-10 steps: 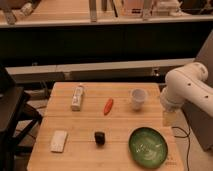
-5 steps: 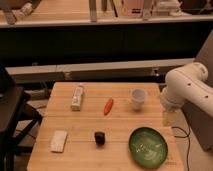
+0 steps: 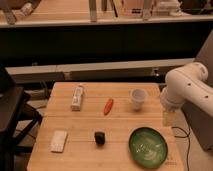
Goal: Knock the eraser over
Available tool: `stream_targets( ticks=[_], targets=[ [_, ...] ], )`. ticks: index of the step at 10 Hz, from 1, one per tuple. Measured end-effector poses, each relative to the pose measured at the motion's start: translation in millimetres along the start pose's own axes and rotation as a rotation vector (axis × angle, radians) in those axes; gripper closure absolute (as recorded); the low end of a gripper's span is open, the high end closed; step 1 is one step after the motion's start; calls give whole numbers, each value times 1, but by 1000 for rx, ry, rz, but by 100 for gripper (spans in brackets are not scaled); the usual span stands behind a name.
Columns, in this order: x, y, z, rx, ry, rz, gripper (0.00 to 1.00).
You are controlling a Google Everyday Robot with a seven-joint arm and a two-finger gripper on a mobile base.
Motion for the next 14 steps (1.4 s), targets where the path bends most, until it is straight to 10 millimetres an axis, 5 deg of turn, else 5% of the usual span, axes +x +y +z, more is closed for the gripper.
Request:
stream_targets(
  ticks=[6, 10, 14],
  targets=[
    [-1, 1, 1, 0, 1, -4, 20],
    [-37, 21, 12, 8, 8, -73, 20],
    [-45, 30, 19, 12, 9, -117, 20]
  ],
)
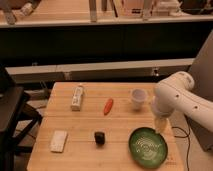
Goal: Knock the eraser over
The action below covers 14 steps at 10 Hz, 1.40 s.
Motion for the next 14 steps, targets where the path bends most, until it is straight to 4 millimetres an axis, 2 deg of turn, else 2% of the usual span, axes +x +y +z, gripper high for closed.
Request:
stream_targets(
  ticks=[3, 7, 11, 14],
  targets=[
    [-22, 7, 6, 0, -6, -35, 20],
    [-26, 18, 14, 0, -13, -63, 20],
    [-48, 32, 24, -7, -35, -97, 20],
    [-48, 41, 28, -9, -44, -105, 20]
  ],
)
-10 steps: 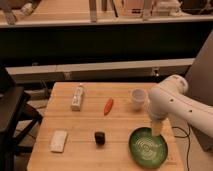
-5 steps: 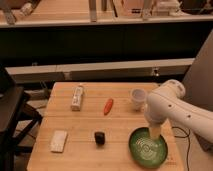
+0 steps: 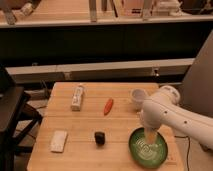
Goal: Knock the eraser over
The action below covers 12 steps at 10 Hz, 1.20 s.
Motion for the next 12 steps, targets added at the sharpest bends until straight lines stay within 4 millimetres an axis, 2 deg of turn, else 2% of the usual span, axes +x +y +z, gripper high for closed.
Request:
stream_targets(
  ticks=[4, 8, 10, 12],
  targets=[
    [-30, 6, 7, -8, -29, -34, 20],
    [-33, 14, 12, -9, -39, -53, 20],
    [-42, 14, 14, -12, -49, -63, 25],
    [-49, 18, 18, -16, -59, -63, 20]
  ],
)
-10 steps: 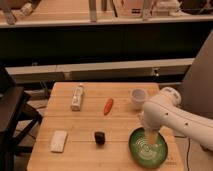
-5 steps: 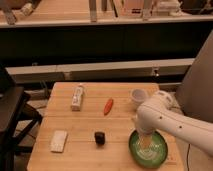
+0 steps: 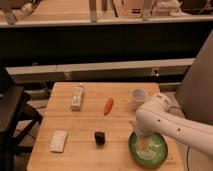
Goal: Knock the eraser over
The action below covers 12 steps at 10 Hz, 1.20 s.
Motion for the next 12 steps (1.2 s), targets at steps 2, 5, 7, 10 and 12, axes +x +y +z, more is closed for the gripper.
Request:
stream_targets(
  ticks=[2, 5, 7, 10, 12],
  targets=[
    [-4, 4, 3, -3, -6, -3, 20],
    [-10, 6, 7, -8, -21, -10, 28],
    [-15, 8, 10, -12, -26, -17, 20],
    [-20, 13, 15, -18, -34, -24, 39],
    [-26, 15, 19, -24, -43, -33, 58]
  ],
)
